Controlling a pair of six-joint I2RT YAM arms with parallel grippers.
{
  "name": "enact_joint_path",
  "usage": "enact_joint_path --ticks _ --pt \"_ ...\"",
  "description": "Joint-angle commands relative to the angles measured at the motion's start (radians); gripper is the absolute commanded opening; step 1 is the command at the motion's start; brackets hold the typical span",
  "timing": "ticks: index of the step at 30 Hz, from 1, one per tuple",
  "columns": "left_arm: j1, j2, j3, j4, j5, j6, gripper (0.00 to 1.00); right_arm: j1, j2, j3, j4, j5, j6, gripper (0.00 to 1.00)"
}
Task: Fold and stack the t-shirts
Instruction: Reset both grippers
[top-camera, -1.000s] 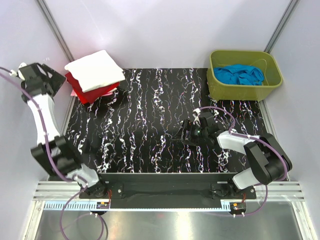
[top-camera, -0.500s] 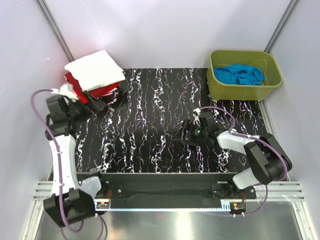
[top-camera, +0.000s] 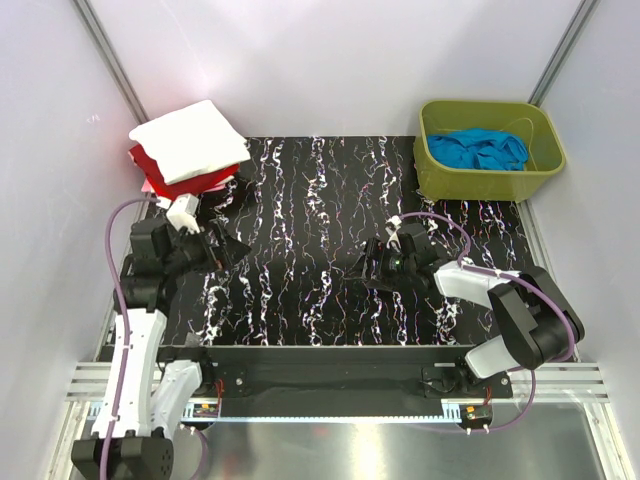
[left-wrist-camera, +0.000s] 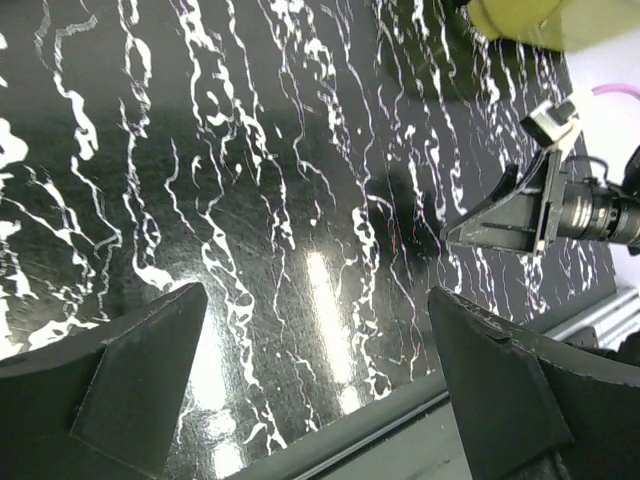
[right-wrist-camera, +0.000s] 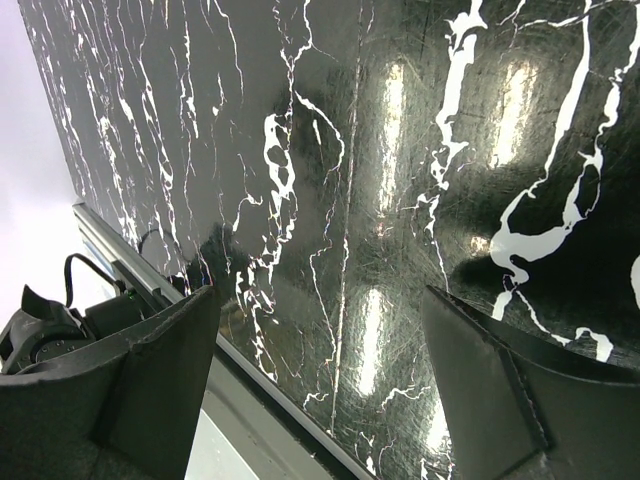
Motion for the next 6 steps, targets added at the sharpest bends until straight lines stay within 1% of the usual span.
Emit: enact_joint_path --ticks 1,4,6 --pt "-0.013 0.062 -0.012 0.058 0.038 0.021 0.99 -0.007 -0.016 0.036 0.002 0.013 0.004 0.88" --pt "-0.014 0.085 -0.016 0.066 0.039 0.025 0.99 -0.007 -0.016 0.039 -0.005 0.019 0.006 0.89" --pt "-0.014 0.093 -0.006 0.053 -0.024 0.019 0.99 -0.005 -0.014 0.041 -0.01 0.021 0.007 0.89"
